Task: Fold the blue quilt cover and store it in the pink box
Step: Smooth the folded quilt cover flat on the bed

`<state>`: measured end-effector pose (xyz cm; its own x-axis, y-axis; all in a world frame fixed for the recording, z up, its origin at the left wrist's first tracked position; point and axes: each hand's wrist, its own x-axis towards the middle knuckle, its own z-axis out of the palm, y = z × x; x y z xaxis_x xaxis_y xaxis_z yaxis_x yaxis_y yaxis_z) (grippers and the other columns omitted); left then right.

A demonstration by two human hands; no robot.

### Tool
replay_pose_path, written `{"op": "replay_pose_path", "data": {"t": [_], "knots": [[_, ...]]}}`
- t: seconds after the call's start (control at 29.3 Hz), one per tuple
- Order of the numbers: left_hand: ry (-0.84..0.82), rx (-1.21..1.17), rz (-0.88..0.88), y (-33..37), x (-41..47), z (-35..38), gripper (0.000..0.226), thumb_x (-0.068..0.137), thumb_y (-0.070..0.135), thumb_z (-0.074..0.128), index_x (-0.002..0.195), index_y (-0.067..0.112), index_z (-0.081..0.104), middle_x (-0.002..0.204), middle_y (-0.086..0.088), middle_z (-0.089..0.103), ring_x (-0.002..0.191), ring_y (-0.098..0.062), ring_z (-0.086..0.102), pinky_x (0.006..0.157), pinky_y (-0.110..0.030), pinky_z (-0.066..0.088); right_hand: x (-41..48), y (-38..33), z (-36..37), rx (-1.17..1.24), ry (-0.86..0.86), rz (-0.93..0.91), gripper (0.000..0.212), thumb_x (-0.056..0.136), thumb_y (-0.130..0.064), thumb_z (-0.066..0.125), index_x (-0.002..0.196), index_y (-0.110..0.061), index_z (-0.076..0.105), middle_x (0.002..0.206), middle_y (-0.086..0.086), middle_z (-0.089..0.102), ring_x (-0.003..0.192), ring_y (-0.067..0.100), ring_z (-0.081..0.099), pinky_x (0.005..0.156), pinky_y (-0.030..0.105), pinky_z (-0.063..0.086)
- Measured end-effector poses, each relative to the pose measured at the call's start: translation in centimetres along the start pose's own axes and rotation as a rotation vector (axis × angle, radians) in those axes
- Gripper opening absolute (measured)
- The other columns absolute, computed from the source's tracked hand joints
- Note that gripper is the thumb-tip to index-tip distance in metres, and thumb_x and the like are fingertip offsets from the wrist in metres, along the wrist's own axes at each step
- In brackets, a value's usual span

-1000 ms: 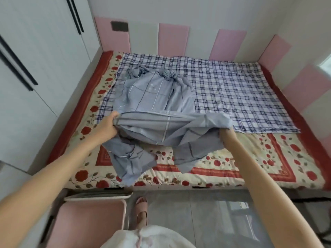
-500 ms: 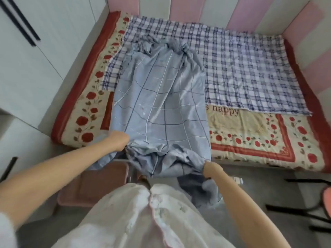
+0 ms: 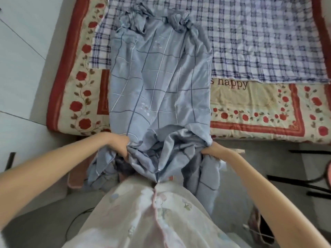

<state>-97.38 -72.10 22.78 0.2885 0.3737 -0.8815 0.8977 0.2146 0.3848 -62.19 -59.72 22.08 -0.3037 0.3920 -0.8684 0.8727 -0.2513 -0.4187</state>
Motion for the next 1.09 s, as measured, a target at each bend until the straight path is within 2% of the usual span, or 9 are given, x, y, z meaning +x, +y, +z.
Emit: {"op": "replay_pose_path", "data": {"t": [0.1,0.17,0.27,0.38,0.48,0.58,0.72,0.96,1.09], "knots": [[0.324,-0.017,0.097,-0.7,1.3,-1.2,0.024,0.073,0.024,0.072,0.067,0.025,0.049,0.070,0.003,0.056,0.071,-0.017,0.055,0.057,-0.019,0.038,0.6,-2.4,-1.1,0.484,0.064,-0.126,0.018,0.085,-0.010,0.066,0.104,-0.009,0.064,0.104,0.014,0.069,0.100,0.027,0.066,0.084,0.037,0.056],[0.500,-0.314,0.087,-1.1,1.2,-2.9,0.012,0.073,0.026,0.070,0.080,0.026,0.061,0.083,0.002,0.066,0.078,-0.016,0.062,0.067,-0.021,0.046,0.0,-4.1,-2.1,0.655,0.144,-0.156,0.013,0.088,-0.010,0.063,0.101,-0.012,0.064,0.092,0.008,0.072,0.099,0.025,0.066,0.069,0.030,0.056],[0.678,-0.506,0.106,-2.3,1.3,-4.5,0.029,0.085,0.006,0.063,0.111,0.020,0.063,0.107,0.000,0.066,0.097,-0.015,0.061,0.088,-0.028,0.046,-1.0,-4.7,-4.1,0.852,-0.063,-0.126,0.040,0.071,-0.032,0.080,0.102,-0.010,0.068,0.085,0.004,0.074,0.081,0.019,0.071,0.063,0.027,0.057],[0.581,-0.511,0.057,-3.6,0.5,-5.5,0.016,0.084,0.006,0.063,0.087,0.022,0.060,0.088,0.003,0.064,0.079,-0.010,0.056,0.070,-0.017,0.042,-1.7,-4.9,-5.0,0.419,-0.432,0.059,0.078,0.039,-0.051,0.092,0.100,-0.010,0.067,0.094,0.005,0.073,0.086,0.017,0.069,0.078,0.028,0.055],[0.133,-0.301,-0.030,-4.2,-0.4,-4.9,0.033,0.073,0.020,0.075,0.100,0.027,0.057,0.082,0.009,0.059,0.058,0.005,0.051,0.056,-0.012,0.040,-0.3,-3.5,-2.3,0.115,-0.603,0.266,0.049,0.074,-0.028,0.079,0.116,-0.010,0.061,0.115,0.007,0.068,0.107,0.022,0.064,0.094,0.033,0.051],[-0.184,0.031,-0.198,-4.6,0.3,-3.1,0.078,0.072,0.033,0.081,0.136,0.022,0.040,0.120,0.001,0.056,0.097,-0.007,0.056,0.083,-0.021,0.049,1.4,-1.5,0.3,-0.101,-0.564,0.454,0.050,0.079,-0.021,0.077,0.121,0.000,0.061,0.121,0.016,0.064,0.112,0.027,0.061,0.094,0.035,0.051],[-0.377,0.416,-0.315,-2.6,1.4,-2.2,0.033,0.081,0.028,0.070,0.106,0.009,0.058,0.099,-0.009,0.057,0.089,-0.021,0.057,0.069,-0.028,0.042,2.6,-1.1,1.8,-0.353,-0.538,0.533,0.055,0.083,-0.029,0.073,0.127,-0.002,0.056,0.130,0.012,0.058,0.117,0.026,0.056,0.094,0.030,0.048],[-0.187,0.129,-0.377,-3.7,2.5,-5.3,0.009,0.086,0.018,0.048,0.088,0.011,0.053,0.078,-0.005,0.053,0.062,-0.016,0.052,0.052,-0.021,0.040,5.1,-3.5,-1.1,-0.455,-0.539,0.531,0.050,0.090,-0.028,0.062,0.132,-0.003,0.052,0.136,0.011,0.052,0.115,0.026,0.053,0.097,0.030,0.044],[0.278,-0.229,-0.381,-3.7,3.0,-15.9,0.015,0.091,0.006,0.043,0.095,0.007,0.057,0.086,-0.013,0.058,0.089,-0.026,0.058,0.057,-0.018,0.042,11.3,-7.3,-10.9,-0.215,-0.126,0.371,0.023,0.080,-0.022,0.072,0.098,-0.011,0.061,0.086,0.004,0.059,0.083,0.016,0.055,0.075,0.023,0.048]]}}
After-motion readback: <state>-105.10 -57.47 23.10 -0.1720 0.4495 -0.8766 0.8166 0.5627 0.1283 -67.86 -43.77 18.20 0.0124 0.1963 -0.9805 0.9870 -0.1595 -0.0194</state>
